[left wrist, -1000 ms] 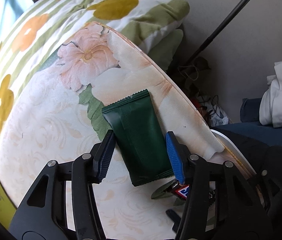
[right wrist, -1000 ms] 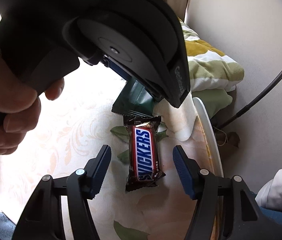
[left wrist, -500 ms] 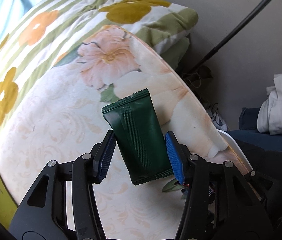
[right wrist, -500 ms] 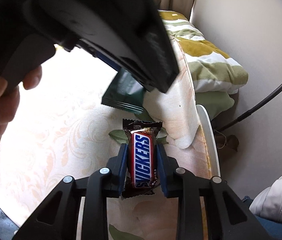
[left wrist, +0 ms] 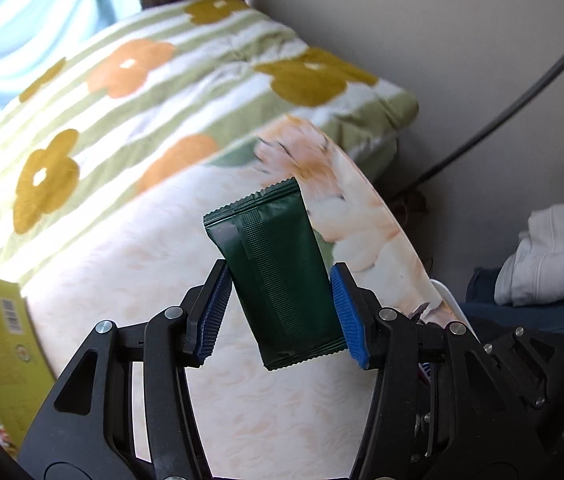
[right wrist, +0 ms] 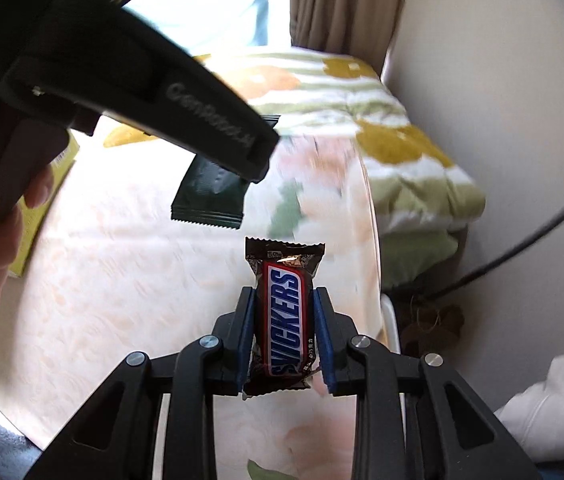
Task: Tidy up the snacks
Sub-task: 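Carry both bars into the yellow box and open both tools to release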
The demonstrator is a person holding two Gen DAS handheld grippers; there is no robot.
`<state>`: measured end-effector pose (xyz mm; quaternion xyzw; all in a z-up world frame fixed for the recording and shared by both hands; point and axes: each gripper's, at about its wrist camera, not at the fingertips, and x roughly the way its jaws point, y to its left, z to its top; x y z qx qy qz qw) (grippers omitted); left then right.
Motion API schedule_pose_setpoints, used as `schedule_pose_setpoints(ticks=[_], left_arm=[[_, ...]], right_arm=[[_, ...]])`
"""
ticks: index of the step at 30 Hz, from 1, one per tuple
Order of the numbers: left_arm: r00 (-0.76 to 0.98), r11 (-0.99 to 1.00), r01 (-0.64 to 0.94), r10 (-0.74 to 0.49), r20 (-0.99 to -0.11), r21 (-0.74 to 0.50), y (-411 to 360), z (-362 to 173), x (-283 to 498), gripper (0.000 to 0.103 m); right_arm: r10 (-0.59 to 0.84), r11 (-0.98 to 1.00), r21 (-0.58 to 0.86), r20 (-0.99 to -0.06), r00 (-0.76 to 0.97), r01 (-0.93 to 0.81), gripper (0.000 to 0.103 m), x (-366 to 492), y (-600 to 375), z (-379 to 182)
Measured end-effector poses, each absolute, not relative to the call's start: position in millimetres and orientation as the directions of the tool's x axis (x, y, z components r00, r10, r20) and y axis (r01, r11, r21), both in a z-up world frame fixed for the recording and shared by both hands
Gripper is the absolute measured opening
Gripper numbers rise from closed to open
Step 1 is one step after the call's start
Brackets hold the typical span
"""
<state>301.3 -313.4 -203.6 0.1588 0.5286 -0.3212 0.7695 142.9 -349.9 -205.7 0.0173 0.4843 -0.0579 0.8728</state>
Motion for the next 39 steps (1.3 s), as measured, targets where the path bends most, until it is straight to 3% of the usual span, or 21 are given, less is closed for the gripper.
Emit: schedule_pose_setpoints(ticks=[8, 18, 29, 39], left_arm=[[0.395, 0.822, 0.563, -0.355, -0.847, -0.082, -215, -126, 324, 0.048], [0.550, 0.938, 0.340, -0.263, -0.793, -0.075, -51, -78, 341, 0.048], [0.548, 0.984, 0.139, -0.167, -0.820, -0.107, 99, -101, 341, 0.048], [0.459, 0.978, 0.182, -0.178, -0.871, -0.104, 151, -145, 334, 0.048]], right_arm=[[-0.038, 0.999, -0.031, -0.769, 0.638, 0.021, 0.026, 178, -304, -134], [0.149, 0.983, 0.028, -0.694, 0.705, -0.181, 0.026, 234, -211, -70], [0.341, 0.918, 0.109, -0.706, 0.620, -0.381, 0.026, 280, -91, -70], [0.355, 0.915, 0.175, -0.778, 0.519, -0.364, 0.026, 293, -34, -111]])
